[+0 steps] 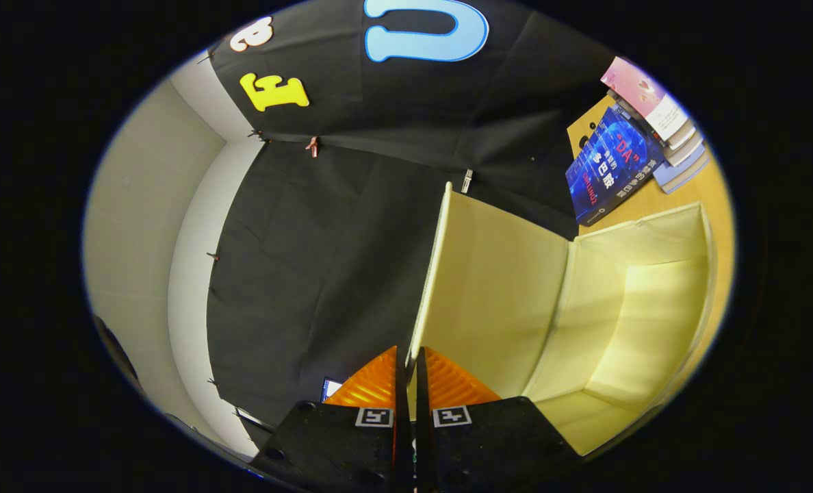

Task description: Open the storage box then place both shoes into the box .Put the left shoe in first, then the right shoe, with the right side of both shoes facing outward in a uniform manner.

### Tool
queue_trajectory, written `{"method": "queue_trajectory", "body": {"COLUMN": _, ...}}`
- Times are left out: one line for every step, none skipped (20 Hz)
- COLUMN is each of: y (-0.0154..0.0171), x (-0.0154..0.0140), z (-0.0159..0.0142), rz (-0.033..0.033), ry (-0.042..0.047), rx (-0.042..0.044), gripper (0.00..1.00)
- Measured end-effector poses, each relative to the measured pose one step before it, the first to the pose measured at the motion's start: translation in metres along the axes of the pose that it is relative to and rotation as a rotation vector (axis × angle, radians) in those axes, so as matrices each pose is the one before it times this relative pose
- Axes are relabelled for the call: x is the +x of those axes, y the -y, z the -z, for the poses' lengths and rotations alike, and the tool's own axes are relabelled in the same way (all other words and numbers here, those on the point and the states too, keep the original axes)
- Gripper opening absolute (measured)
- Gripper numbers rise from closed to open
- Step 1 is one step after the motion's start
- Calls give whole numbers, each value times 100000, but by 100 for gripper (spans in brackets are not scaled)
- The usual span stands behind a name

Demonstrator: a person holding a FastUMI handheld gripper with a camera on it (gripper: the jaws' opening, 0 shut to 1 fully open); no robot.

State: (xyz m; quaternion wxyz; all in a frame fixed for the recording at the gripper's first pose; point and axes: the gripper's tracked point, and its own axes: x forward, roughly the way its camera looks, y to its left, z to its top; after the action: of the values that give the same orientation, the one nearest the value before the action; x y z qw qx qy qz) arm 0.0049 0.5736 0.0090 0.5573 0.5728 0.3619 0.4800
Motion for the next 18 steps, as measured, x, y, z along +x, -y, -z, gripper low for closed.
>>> {"method": "queue_trajectory", "body": {"y": 60, "x": 774, "z": 341, "rz": 429, "ry": -453, "rx": 500, "gripper": 6}}
{"method": "queue_trajectory", "body": {"y": 66, "x": 833, "z": 295, "rz": 262, "ry": -287, "rx": 364, "gripper": 6}}
{"method": "queue_trajectory", "body": {"y": 55, "x": 728, "z": 343, "rz": 470, "ry": -560, "rx": 176, "gripper": 6}}
{"method": "queue_trajectory", "body": {"y": -75, "x": 692, "z": 384, "rz": 30, "ry": -517, "rx": 463, "gripper": 6}}
{"method": "queue_trajectory", "body": {"y": -93, "x": 498, "z": 440, "rz": -81, "ry": -1021, "rx": 506, "gripper": 6}}
{"method": "queue_trajectory", "body": {"y": -14, "x": 418, "z": 123, "rz": -39, "ry": -797, "rx": 271, "gripper": 5}}
{"method": "queue_trajectory", "body": {"y": 111, "x": 189, "z": 155, "rz": 124, "ry": -92, "rx": 122, "gripper": 8}}
{"method": "queue_trajectory", "body": {"y": 166, "x": 344, "z": -196, "rz": 267, "ry": 261, "rx": 649, "gripper": 13}}
{"method": "queue_trajectory", "body": {"y": 13, "x": 113, "z": -68, "rz": 354, "ry": 665, "rx": 1389, "gripper": 21}}
{"method": "queue_trajectory", "body": {"y": -169, "x": 28, "z": -146, "rz": -637, "ry": 116, "rx": 1413, "gripper": 27}}
{"method": "queue_trajectory", "body": {"y": -361, "x": -125, "z": -122, "rz": -723, "ry": 61, "rx": 810, "gripper": 34}}
{"method": "queue_trajectory", "body": {"y": -157, "x": -21, "z": -121, "rz": -592, "ry": 229, "rx": 257, "gripper": 41}}
{"method": "queue_trajectory", "body": {"y": -84, "x": -167, "z": -170, "rz": -172, "ry": 509, "rx": -57, "gripper": 56}}
{"method": "queue_trajectory", "body": {"y": -29, "x": -106, "z": -145, "rz": 80, "ry": 425, "rx": -358, "gripper": 64}}
{"method": "queue_trajectory", "body": {"y": 23, "x": -177, "z": 44, "rz": 388, "ry": 548, "rx": -694, "gripper": 72}}
{"method": "queue_trajectory", "body": {"y": 67, "x": -355, "z": -161, "rz": 790, "ry": 562, "rx": -970, "gripper": 78}}
{"method": "queue_trajectory", "body": {"y": 79, "x": -427, "z": -18, "rz": 1030, "ry": 672, "rx": -1263, "gripper": 85}}
{"method": "queue_trajectory", "body": {"y": 135, "x": -579, "z": -143, "rz": 1294, "ry": 901, "rx": -2028, "gripper": 88}}
